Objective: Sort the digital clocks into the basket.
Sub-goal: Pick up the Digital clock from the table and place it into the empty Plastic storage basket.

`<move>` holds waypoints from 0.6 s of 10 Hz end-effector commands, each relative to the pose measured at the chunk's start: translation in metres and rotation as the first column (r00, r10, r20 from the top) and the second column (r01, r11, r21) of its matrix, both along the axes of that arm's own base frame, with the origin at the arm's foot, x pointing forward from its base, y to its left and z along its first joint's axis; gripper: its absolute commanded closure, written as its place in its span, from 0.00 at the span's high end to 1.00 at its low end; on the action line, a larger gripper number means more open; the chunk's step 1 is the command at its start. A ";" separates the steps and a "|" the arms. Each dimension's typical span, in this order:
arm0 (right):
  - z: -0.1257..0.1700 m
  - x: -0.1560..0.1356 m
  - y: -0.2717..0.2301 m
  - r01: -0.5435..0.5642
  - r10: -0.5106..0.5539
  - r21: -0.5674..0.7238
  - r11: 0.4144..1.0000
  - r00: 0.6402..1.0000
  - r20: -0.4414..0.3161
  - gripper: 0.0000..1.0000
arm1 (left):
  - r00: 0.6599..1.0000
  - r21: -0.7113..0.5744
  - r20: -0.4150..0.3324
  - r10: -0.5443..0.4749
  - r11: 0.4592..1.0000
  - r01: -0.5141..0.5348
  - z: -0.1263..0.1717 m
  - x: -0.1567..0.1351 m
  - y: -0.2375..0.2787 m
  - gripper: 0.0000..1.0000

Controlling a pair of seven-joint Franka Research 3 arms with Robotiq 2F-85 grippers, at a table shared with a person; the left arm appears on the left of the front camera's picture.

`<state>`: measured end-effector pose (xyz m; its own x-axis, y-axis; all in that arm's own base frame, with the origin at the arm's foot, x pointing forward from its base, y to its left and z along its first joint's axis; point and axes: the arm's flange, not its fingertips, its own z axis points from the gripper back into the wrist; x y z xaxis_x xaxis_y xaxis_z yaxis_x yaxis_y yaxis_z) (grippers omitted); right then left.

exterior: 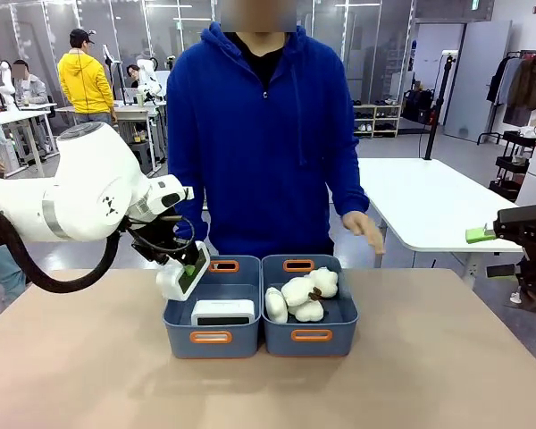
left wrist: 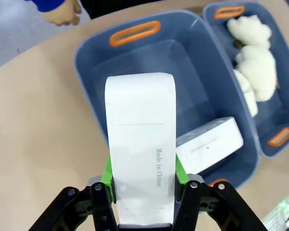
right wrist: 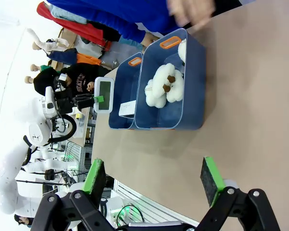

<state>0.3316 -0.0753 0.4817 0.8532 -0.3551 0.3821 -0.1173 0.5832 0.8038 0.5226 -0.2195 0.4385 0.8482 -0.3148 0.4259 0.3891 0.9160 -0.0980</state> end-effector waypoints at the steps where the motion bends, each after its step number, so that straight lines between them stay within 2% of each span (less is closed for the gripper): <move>1: -0.001 0.002 0.002 0.011 -0.011 0.005 1.000 1.000 0.010 1.00 | 1.000 0.007 -0.007 0.029 1.000 -0.029 -0.004 -0.001 -0.006 0.11; 3: -0.001 0.002 0.002 0.011 -0.011 0.005 1.000 1.000 0.010 1.00 | 0.999 -0.009 -0.017 0.045 0.999 -0.045 -0.008 -0.001 -0.003 0.11; 4: -0.001 0.002 0.002 0.011 -0.011 0.005 1.000 1.000 0.010 1.00 | 0.999 -0.031 -0.022 0.047 0.998 -0.048 -0.008 -0.002 -0.003 0.61; 6: -0.001 0.002 0.002 0.011 -0.011 0.005 1.000 1.000 0.010 1.00 | 1.000 -0.069 -0.017 0.020 0.997 -0.021 -0.005 -0.005 -0.007 0.84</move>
